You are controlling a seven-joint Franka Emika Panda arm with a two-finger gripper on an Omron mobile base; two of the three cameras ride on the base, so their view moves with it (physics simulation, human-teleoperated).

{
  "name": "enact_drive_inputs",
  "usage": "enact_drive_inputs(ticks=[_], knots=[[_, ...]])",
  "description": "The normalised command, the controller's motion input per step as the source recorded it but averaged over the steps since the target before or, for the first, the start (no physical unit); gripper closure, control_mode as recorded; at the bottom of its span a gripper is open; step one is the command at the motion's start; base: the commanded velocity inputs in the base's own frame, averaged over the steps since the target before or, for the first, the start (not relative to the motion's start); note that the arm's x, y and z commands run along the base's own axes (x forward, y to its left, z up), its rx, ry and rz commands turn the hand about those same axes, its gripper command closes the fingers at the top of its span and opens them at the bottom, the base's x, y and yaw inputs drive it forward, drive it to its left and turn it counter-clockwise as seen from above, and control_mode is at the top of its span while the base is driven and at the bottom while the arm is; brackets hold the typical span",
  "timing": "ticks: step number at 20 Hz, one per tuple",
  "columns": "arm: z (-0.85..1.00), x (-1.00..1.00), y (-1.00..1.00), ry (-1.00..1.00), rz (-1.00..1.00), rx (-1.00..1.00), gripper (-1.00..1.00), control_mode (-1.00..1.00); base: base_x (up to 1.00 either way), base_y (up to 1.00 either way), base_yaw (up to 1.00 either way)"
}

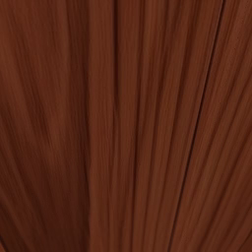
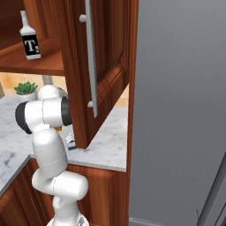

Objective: Sort all alcoholic drinks to one cabinet, and non-alcoholic drinks to the other.

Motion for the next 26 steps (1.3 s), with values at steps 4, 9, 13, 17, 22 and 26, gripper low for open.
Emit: enact_drive_inputs(ticks=[4, 9, 13, 17, 22, 26], knots=[[-0.12, 0.36, 0.08, 0.0, 0.0, 0.0, -1.0, -1.0, 0.0, 0.0, 0.0], [-0.09, 0.24, 0.01, 0.0, 0.0, 0.0, -1.0, -1.0, 0.0, 0.0, 0.0], [-0.14, 0.17, 0.0, 0.0, 0.0, 0.0, -1.0, -1.0, 0.0, 0.0, 0.0], [-0.06, 0.24, 0.0, 0.0, 0.0, 0.0, -1.0, -1.0, 0.0, 0.0, 0.0], [0.0, 0.11, 0.0, 0.0, 0.0, 0.01, 1.0, -1.0, 0.0, 0.0, 0.0], [0.41, -0.2, 0.0, 0.0, 0.0, 0.01, 1.0, -1.0, 0.0, 0.0, 0.0]])
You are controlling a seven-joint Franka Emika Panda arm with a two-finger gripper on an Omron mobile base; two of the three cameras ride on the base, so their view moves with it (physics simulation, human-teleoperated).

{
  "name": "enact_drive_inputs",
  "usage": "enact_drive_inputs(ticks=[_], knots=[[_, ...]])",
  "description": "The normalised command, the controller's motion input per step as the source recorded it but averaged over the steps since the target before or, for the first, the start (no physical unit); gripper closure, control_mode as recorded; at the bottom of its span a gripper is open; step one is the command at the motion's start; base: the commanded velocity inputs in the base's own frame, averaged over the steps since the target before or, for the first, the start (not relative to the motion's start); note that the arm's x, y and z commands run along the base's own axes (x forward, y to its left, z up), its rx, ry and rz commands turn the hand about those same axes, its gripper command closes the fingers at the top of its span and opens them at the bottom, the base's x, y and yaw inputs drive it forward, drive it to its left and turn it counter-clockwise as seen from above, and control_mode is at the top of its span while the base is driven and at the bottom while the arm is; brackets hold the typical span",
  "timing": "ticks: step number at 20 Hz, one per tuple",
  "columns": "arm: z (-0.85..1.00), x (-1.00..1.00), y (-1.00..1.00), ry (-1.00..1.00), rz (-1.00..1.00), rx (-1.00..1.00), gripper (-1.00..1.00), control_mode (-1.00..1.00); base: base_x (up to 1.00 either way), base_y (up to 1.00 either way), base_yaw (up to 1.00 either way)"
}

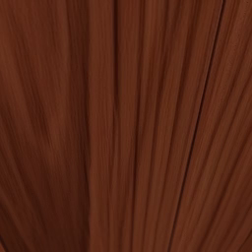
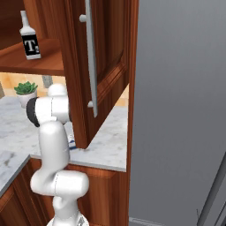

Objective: Sort all alcoholic drinks to one cabinet, and non-alcoholic drinks to the other.

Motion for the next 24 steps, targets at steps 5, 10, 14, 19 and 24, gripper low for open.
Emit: enact_drive_inputs(ticks=[5, 10, 14, 19, 24], knots=[[0.8, -0.69, -0.18, -0.06, 0.0, 0.0, 1.0, -1.0, 0.0, 0.0, 0.0], [0.61, -0.82, -0.27, -0.1, 0.0, -0.02, 1.0, -1.0, 0.0, 0.0, 0.0], [0.77, -0.98, -0.22, -0.08, 0.0, -0.02, 1.0, -1.0, 0.0, 0.0, 0.0], [1.0, -0.87, -0.14, -0.03, 0.0, 0.0, 1.0, -1.0, 0.0, 0.0, 0.0], [1.0, -0.85, -0.06, 0.0, -0.01, 0.0, 1.0, -1.0, 0.0, 0.0, 0.0]])
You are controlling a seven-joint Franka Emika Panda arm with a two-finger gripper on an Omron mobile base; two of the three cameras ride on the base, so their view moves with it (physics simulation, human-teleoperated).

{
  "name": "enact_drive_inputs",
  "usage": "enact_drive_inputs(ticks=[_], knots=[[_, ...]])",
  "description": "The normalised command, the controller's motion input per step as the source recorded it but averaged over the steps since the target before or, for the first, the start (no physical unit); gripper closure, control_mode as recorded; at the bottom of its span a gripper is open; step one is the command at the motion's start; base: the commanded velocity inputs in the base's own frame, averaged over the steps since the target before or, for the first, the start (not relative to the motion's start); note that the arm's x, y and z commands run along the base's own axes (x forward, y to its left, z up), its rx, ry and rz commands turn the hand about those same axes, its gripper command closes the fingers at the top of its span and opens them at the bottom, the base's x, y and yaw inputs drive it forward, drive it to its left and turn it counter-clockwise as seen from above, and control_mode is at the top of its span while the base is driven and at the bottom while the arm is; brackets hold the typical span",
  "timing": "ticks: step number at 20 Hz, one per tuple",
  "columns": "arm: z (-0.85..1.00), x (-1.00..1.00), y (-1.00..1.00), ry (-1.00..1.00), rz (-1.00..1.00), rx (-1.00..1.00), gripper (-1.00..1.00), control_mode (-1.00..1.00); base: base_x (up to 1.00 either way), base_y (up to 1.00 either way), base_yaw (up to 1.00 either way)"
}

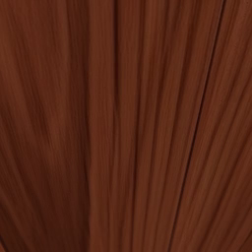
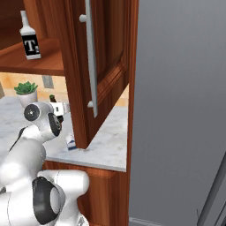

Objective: Sort all alcoholic drinks to one cabinet, and non-alcoholic drinks to the other.

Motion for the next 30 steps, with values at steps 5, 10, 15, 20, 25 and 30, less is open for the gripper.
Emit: enact_drive_inputs(ticks=[5, 10, 15, 20, 25, 30], knots=[[0.99, -0.82, -0.09, 0.0, -0.03, 0.0, 1.0, -1.0, 0.0, 0.0, 0.0], [0.54, -1.0, -0.03, 0.0, -0.07, 0.0, 1.0, -1.0, 0.0, 0.0, 0.0], [0.55, -0.6, 0.0, -0.07, -0.14, 0.0, 1.0, -1.0, 0.0, 0.0, 0.0], [0.64, -0.19, -0.02, -0.02, -0.18, 0.0, 1.0, -1.0, 0.0, 0.0, 0.0], [0.81, -0.04, -0.19, 0.0, -0.18, 0.03, 1.0, -1.0, 0.0, 0.0, 0.0], [0.85, -0.25, -0.12, 0.0, -0.17, 0.04, 1.0, -1.0, 0.0, 0.0, 0.0]])
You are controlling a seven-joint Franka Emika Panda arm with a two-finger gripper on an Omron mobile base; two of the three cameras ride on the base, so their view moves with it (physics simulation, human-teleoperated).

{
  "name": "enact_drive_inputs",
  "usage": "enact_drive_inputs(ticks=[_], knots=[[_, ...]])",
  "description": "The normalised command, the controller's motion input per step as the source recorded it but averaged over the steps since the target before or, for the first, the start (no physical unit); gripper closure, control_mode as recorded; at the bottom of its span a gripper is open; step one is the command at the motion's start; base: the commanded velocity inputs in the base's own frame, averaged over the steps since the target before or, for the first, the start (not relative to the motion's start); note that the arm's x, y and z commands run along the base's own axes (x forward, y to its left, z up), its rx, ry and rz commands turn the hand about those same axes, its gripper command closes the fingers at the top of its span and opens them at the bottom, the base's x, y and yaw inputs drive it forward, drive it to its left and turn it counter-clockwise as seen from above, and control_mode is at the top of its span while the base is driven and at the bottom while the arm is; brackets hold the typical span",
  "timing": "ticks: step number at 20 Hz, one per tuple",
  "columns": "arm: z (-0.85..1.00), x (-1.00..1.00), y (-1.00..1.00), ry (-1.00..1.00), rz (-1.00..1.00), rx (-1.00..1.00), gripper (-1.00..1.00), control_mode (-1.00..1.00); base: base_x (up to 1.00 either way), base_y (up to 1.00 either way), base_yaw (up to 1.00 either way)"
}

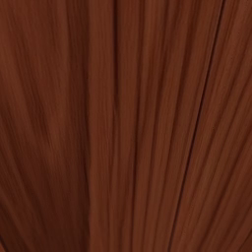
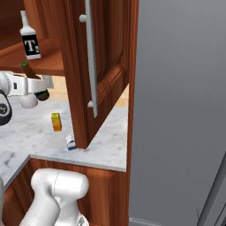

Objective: Sort all alcoholic drinks to one cabinet, and non-alcoholic drinks to the other.

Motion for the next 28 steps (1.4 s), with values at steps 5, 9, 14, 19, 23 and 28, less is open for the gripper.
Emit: enact_drive_inputs(ticks=[5, 9, 14, 19, 23, 28], knots=[[0.82, -0.06, -0.05, 0.0, -0.15, 0.02, 1.0, -1.0, 0.0, 0.0, 0.0], [0.61, 0.07, -0.01, 0.0, -0.07, 0.0, 1.0, -1.0, 0.0, 0.0, 0.0], [0.14, 0.48, -0.19, -0.01, 0.01, 0.0, 1.0, -1.0, 0.0, 0.0, 0.0], [0.0, 0.73, -0.37, 0.0, 0.04, 0.01, 1.0, -1.0, 0.0, 0.0, 0.0], [-0.12, 0.79, -0.35, 0.0, 0.06, 0.0, 1.0, -1.0, 0.0, 0.0, 0.0], [-0.28, 0.9, -0.22, 0.0, 0.12, 0.0, 1.0, -1.0, 0.0, 0.0, 0.0]])
